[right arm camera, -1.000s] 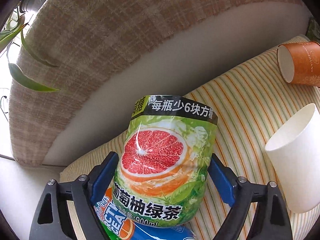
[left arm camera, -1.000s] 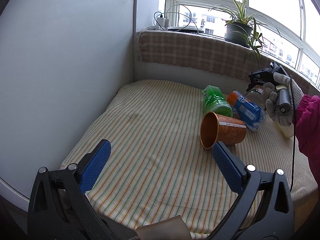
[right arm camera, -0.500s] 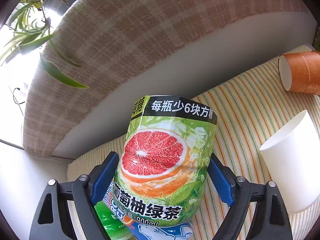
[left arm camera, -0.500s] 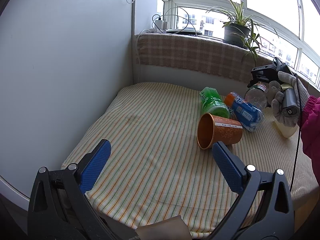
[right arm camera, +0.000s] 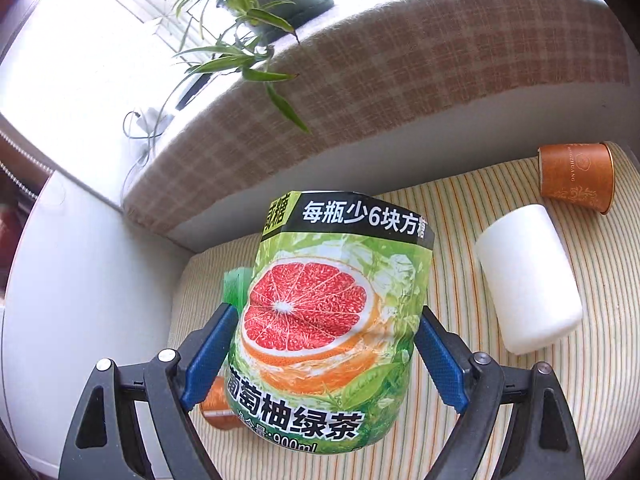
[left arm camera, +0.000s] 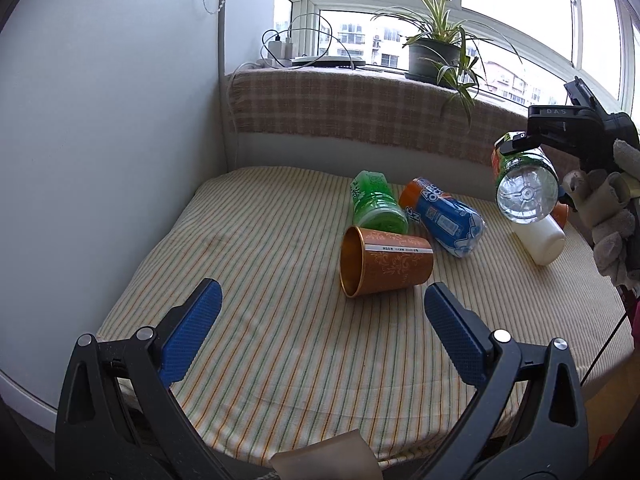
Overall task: Flip cup upright
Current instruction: 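Lift the grapefruit-tea bottle with the right gripper and carry it toward the left tool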
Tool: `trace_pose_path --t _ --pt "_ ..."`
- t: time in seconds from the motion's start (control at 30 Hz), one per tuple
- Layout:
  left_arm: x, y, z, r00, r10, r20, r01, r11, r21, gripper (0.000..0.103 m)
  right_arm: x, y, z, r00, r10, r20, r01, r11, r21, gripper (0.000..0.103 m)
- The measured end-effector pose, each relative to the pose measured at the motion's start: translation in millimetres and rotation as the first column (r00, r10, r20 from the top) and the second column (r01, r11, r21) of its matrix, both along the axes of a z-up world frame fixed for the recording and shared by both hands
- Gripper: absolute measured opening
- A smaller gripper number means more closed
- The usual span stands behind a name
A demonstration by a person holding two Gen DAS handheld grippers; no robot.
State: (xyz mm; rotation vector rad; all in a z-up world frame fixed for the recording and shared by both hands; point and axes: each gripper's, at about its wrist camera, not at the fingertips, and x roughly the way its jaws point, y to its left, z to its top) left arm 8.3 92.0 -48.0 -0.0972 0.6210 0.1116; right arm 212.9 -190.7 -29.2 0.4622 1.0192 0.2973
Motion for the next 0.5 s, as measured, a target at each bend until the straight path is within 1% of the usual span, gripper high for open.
trace_pose_path --t 0.13,0.27,0.4,0.5 --pt "2.6 -14.6 1.2 0.999 -0.042 -0.007 0.042 0.999 -0.008 0.103 -39.8 -4.9 1.4 0.997 0.069 0.022 -0.068 0.997 -0.047 0.089" --pt "5.5 -29.0 2.8 0.996 -0.086 -0.020 0.086 0.996 -0.021 0.103 -75.1 -8.6 -5.8 0.991 0.133 0.027 -0.130 0.987 -0.100 0.089" --pt "8.9 -43.6 3.1 0.992 -0.124 -0.031 0.123 0.992 -0.029 0.103 -101.1 -9.8 -19.6 0.988 0.155 0.008 -0.152 0.976 -0.158 0.090" --pt "9.2 -53.0 2.2 0.988 -0.150 -0.038 0.149 0.988 -0.033 0.103 -110.9 -7.1 -33.6 0.985 0.172 -0.020 -0.173 0.965 -0.196 0.089"
